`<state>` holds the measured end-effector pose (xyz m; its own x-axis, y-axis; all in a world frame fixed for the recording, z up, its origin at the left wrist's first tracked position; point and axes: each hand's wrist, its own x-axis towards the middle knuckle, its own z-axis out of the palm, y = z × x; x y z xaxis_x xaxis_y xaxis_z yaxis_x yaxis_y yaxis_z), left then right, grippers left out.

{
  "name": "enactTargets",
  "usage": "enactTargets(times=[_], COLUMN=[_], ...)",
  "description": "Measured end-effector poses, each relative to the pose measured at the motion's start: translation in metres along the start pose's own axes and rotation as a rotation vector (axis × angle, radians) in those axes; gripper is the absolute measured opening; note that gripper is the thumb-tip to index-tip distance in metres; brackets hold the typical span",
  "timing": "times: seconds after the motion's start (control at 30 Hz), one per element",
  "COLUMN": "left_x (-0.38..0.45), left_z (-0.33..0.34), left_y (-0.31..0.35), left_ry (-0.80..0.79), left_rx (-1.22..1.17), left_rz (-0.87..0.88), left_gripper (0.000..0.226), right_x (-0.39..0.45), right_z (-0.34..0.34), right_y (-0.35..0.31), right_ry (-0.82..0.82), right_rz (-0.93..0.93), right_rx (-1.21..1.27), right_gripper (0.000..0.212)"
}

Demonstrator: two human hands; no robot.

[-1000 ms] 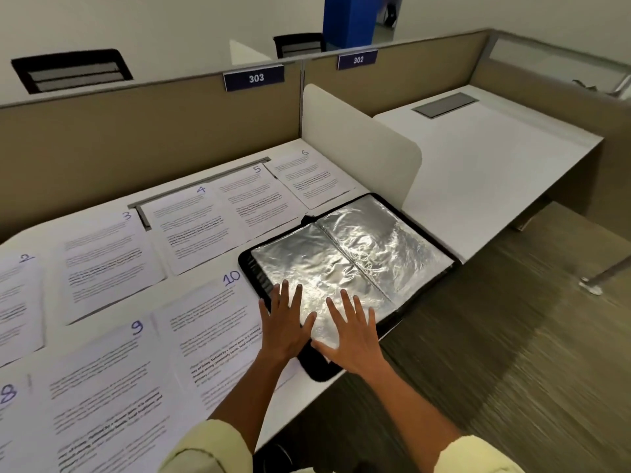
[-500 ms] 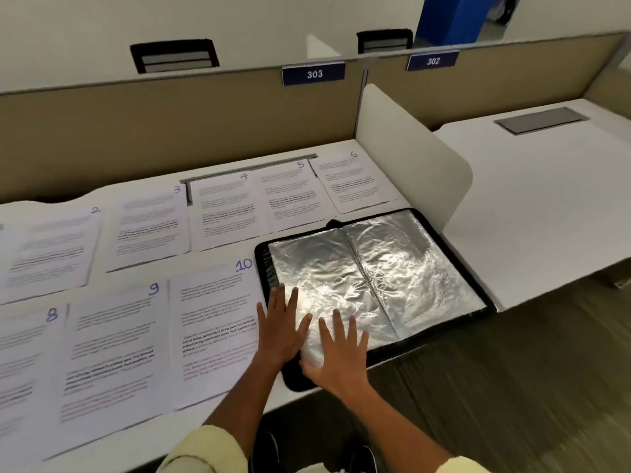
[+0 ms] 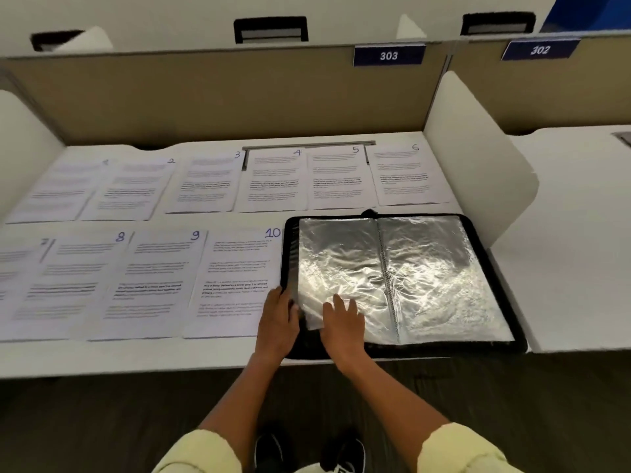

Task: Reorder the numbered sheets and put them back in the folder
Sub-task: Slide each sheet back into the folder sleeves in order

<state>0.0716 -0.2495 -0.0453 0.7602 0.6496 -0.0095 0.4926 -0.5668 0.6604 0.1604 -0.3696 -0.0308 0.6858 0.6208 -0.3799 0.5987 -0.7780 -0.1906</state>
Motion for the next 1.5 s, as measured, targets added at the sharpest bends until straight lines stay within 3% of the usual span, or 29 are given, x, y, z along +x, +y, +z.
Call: enactTargets(times=[0.27,0.7,1.13,1.27,1.37,1.5], left_x=[-0.001,0.001,-0.01,-0.008,-0.003,0.001], left_z=[0.006,0.051,0.105,0.113,0.116,0.117], left_y=[0.001,0.066,0.125,0.129,0.131,0.134], left_ry=[-0.095,-0.303,-0.608,-0.615,-0.616,-0.636], left_rx=[0.205,0.215,0.346,0.386,0.418,0.45], left_rz=[0.019,0.246,0.419,0.456,0.466,0.447], left_gripper=[0.06,0.075,0.072,0.073,0.074,0.078], right_x=[-0.008,-0.037,-0.081,-0.086,-0.079,-0.061], right_z=[-0.021,-0.049,-0.031,-0.025,-0.019,-0.017], right_y=[0.026,0.12,0.22,0.236,0.236,0.222], right_ry=[0.193,0.568,0.679,0.735,0.777,0.683], right_rz=[-0.012,0.24,0.67,0.709,0.661,0.31], right_rx=[0.211,0.681,1.009,0.95,0.604,0.291], right_gripper=[0.02,0.016,0.026,0.041,0.049,0.054])
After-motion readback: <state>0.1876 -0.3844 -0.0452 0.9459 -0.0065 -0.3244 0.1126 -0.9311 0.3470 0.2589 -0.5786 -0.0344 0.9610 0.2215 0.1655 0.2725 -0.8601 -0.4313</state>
